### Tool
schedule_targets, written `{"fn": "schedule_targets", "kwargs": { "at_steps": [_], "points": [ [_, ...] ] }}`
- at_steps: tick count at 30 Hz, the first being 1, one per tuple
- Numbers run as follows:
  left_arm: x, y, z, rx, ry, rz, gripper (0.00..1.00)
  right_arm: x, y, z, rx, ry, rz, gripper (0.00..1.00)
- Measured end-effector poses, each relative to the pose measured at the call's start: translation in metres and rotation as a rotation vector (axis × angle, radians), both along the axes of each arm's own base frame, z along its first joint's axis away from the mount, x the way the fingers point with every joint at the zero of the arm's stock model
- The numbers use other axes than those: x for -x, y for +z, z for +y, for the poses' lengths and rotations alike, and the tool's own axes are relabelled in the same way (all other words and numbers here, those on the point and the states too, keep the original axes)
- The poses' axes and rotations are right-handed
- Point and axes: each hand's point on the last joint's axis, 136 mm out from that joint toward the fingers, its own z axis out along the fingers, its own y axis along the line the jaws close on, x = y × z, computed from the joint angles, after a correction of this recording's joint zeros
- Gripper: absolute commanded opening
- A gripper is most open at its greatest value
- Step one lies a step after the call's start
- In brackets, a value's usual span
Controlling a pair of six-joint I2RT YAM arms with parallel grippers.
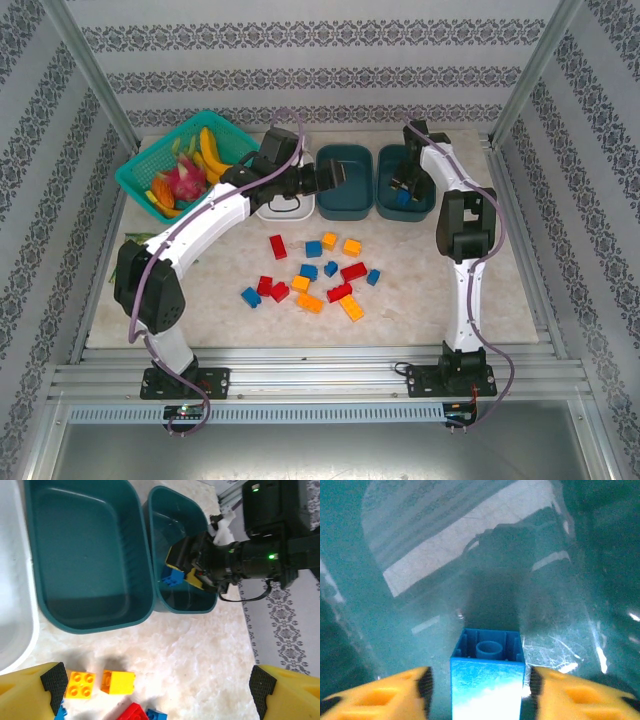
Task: Sort the legos into containers by color
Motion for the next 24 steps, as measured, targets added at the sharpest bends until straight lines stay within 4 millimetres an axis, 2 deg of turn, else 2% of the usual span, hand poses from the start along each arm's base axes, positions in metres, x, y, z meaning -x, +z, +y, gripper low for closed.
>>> {"fn": "schedule_targets", "kwargs": {
  "at_steps": [4,6,8,10,13,14,16,17,19,24],
  "points": [
    [0.008,-0.011,0.019,-0.057,0.05,0.044,0.89,-0.003,0.015,0.003,-0.001,0.02,-0.032,0.7],
    [0.016,-0.02,0.034,-0.106,0.088,0.079,0.88,-0.003,0.035,0.009,0.0,0.043,-0.077,0.7],
    [0.025,-0.034,0.05,-0.157,0.129,0.124,0.88,0.003,0.067,0.021,0.001,0.086,-0.159,0.71],
    [0.034,-0.05,0.064,-0.203,0.162,0.169,0.85,0.017,0.106,0.042,-0.009,0.15,-0.267,0.71],
    [0.05,-0.085,0.082,-0.265,0.198,0.256,0.8,0.058,0.173,0.097,-0.094,0.305,-0.508,0.72],
    [0.056,-0.101,0.087,-0.286,0.208,0.297,0.8,0.077,0.191,0.117,-0.141,0.365,-0.59,0.73],
    [0.064,-0.126,0.095,-0.317,0.223,0.362,0.79,0.116,0.209,0.151,-0.233,0.484,-0.705,0.75],
    [0.068,-0.139,0.098,-0.331,0.23,0.393,0.79,0.135,0.209,0.162,-0.267,0.532,-0.742,0.75],
    [0.073,-0.158,0.103,-0.353,0.247,0.441,0.76,0.163,0.196,0.175,-0.314,0.596,-0.772,0.76],
    [0.075,-0.192,0.109,-0.402,0.278,0.513,0.73,0.235,0.132,0.183,-0.369,0.708,-0.728,0.78]
  ]
}}
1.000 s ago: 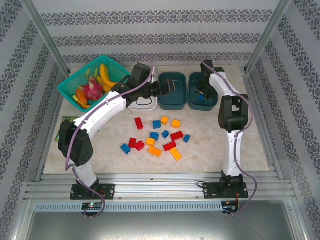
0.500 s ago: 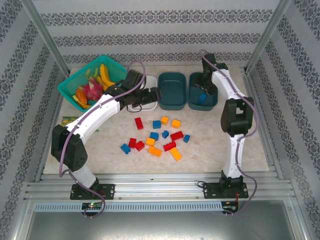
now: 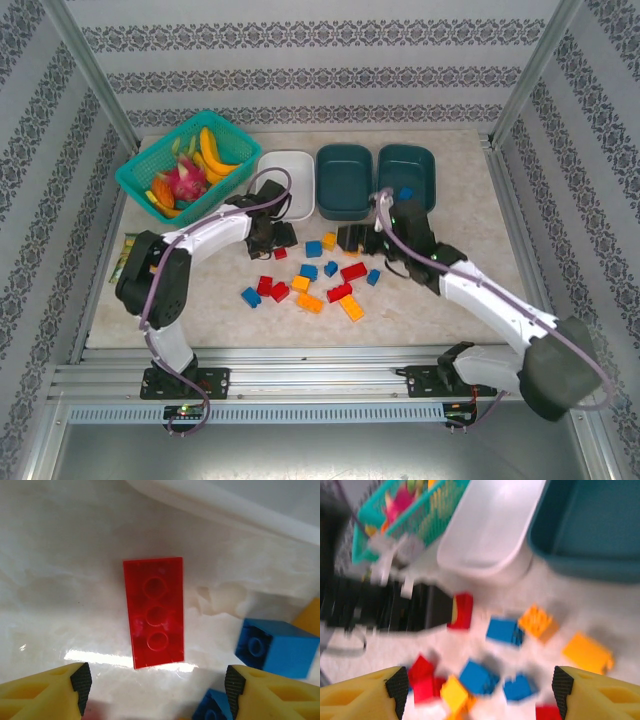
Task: Sort the legos into containers by color
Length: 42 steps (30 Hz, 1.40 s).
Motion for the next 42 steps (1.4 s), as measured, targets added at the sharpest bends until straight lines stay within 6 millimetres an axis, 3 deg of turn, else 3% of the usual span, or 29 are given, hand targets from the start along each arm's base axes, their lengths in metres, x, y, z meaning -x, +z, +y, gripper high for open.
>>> {"fn": "schedule_targets", "kwargs": {
  "at_steps": [3,7,9,15,23,27,31,35,37,39,42],
  "points": [
    [-0.001,-0.017,0.003,-0.016,0.018,0.031,0.72,0.023,-0.002,-0.002,-0.011,0.035,-0.022,0.78],
    [-0.006,-0.03,0.006,-0.023,0.044,0.046,0.68,0.026,0.026,-0.005,-0.061,0.035,-0.111,0.78],
    [-0.009,-0.035,0.008,-0.037,0.05,0.048,0.62,0.026,0.031,-0.004,-0.071,0.039,-0.125,0.77],
    [-0.009,-0.038,0.015,-0.054,0.063,0.059,0.42,0.024,0.016,0.0,-0.054,0.052,-0.081,0.77],
    [-0.008,-0.034,0.021,-0.067,0.073,0.045,0.31,0.022,0.01,0.003,-0.042,0.059,-0.061,0.76],
    [0.006,-0.011,0.031,-0.072,0.081,0.013,0.31,0.018,0.024,0.005,-0.044,0.067,-0.092,0.76],
    [0.009,0.042,0.034,-0.043,0.067,-0.075,0.31,0.013,0.043,0.008,-0.057,0.072,-0.135,0.76],
    [-0.025,0.095,0.016,0.014,0.011,-0.177,0.31,0.007,0.054,0.011,-0.064,0.063,-0.155,0.75],
    [-0.051,0.108,0.004,0.035,-0.014,-0.206,0.31,0.002,0.054,0.012,-0.058,0.055,-0.153,0.75],
    [-0.075,0.108,-0.003,0.044,-0.03,-0.214,0.31,-0.002,0.054,0.013,-0.05,0.048,-0.147,0.75],
    [-0.111,0.092,-0.012,0.043,-0.052,-0.191,0.33,-0.007,0.053,0.014,-0.038,0.039,-0.138,0.75]
  ]
}}
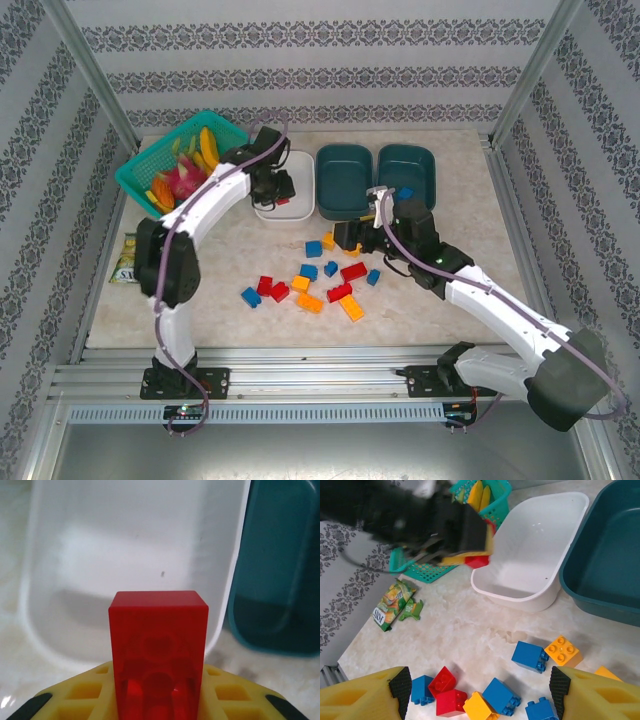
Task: Sort the legos into containers by color
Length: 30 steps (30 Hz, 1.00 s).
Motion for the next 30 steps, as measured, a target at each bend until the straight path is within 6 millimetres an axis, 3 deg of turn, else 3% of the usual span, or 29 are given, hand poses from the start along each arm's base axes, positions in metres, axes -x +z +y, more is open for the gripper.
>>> {"fn": "schedule_targets", "kwargs": {
  "at_steps": [4,7,10,15,19,25,30],
  "points": [
    [-0.043,-0.033,-0.005,-0.018,-0.019,0.025,0.35,-0.002,0.0,-0.002,0.017,-0.019,0.015,0.75],
    [-0.06,-0.057,-0.005,-0.027,-0.024,0.047,0.37,-0.002,-0.005,-0.006,0.032,-0.033,0.035,0.75],
    [-0.067,-0.078,-0.001,-0.04,-0.027,0.076,0.39,0.0,-0.009,-0.009,0.044,-0.045,0.051,0.75],
    [-0.062,-0.103,-0.001,-0.035,-0.042,0.138,0.47,0.003,-0.007,-0.016,0.035,-0.077,0.041,0.77],
    [-0.058,-0.106,-0.003,-0.026,-0.057,0.155,0.59,0.004,-0.009,-0.022,0.036,-0.102,0.034,0.78],
    [-0.058,-0.105,-0.003,-0.024,-0.06,0.158,0.63,0.006,-0.016,-0.025,0.066,-0.104,0.055,0.78],
    [-0.055,-0.082,-0.002,-0.016,-0.056,0.123,0.74,0.019,-0.035,-0.036,0.152,-0.106,0.129,0.76]
  ]
}}
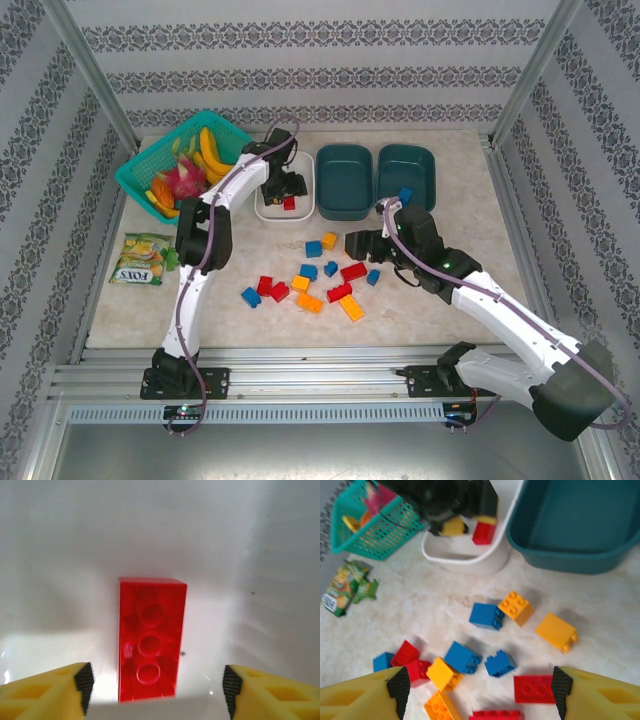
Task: Sort the legos into containers by color
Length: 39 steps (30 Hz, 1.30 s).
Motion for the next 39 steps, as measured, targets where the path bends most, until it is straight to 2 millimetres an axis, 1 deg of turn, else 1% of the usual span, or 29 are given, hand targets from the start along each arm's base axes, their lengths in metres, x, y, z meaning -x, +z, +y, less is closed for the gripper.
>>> {"fn": "schedule_targets", "kwargs": {
  "at_steps": [2,5,6,7,9,11,12,14,17,19,22,25,28,31,33,39],
  "points": [
    [0.005,0.023,0.002,0.013,0.001,-0.035,0.76,0.007,-0.006,-0.006,0.025,-0.006,0.029,0.74],
    [0.015,0.07,0.005,0.044,0.008,-0.12,0.79,0.016,-0.013,-0.015,0.058,-0.024,0.072,0.72],
    [0.02,0.089,0.007,0.061,0.012,-0.16,0.79,0.02,-0.016,-0.018,0.068,-0.027,0.092,0.71],
    [0.025,0.108,0.008,0.079,0.017,-0.201,0.79,0.022,-0.017,-0.019,0.078,-0.028,0.106,0.7],
    [0.039,0.136,0.011,0.111,0.018,-0.265,0.79,0.028,-0.02,-0.02,0.095,-0.02,0.13,0.7],
    [0.057,0.156,0.014,0.146,0.013,-0.309,0.79,0.037,-0.024,-0.017,0.119,0.007,0.154,0.7],
    [0.066,0.162,0.015,0.163,0.01,-0.325,0.79,0.043,-0.027,-0.014,0.135,0.03,0.17,0.7],
    [0.089,0.165,0.018,0.195,-0.002,-0.343,0.8,0.054,-0.038,-0.007,0.177,0.08,0.209,0.69],
    [0.128,0.156,0.02,0.236,-0.025,-0.331,0.83,0.074,-0.066,0.003,0.274,0.162,0.297,0.68],
    [0.159,0.146,0.02,0.272,-0.052,-0.311,0.85,0.087,-0.088,0.008,0.348,0.208,0.367,0.68],
    [0.198,0.141,0.018,0.329,-0.095,-0.297,0.86,0.1,-0.114,0.011,0.435,0.254,0.438,0.7],
    [0.23,0.144,0.018,0.396,-0.131,-0.306,0.87,0.105,-0.133,0.011,0.499,0.274,0.487,0.7],
    [0.252,0.148,0.018,0.454,-0.146,-0.319,0.89,0.104,-0.15,0.011,0.55,0.277,0.531,0.69],
    [0.265,0.149,0.021,0.484,-0.142,-0.33,0.89,0.099,-0.162,0.012,0.595,0.276,0.555,0.66],
    [0.27,0.151,0.022,0.494,-0.133,-0.339,0.89,0.096,-0.167,0.015,0.611,0.279,0.56,0.64],
    [0.277,0.156,0.026,0.517,-0.106,-0.356,0.89,0.088,-0.18,0.023,0.665,0.305,0.56,0.5]
  ]
}}
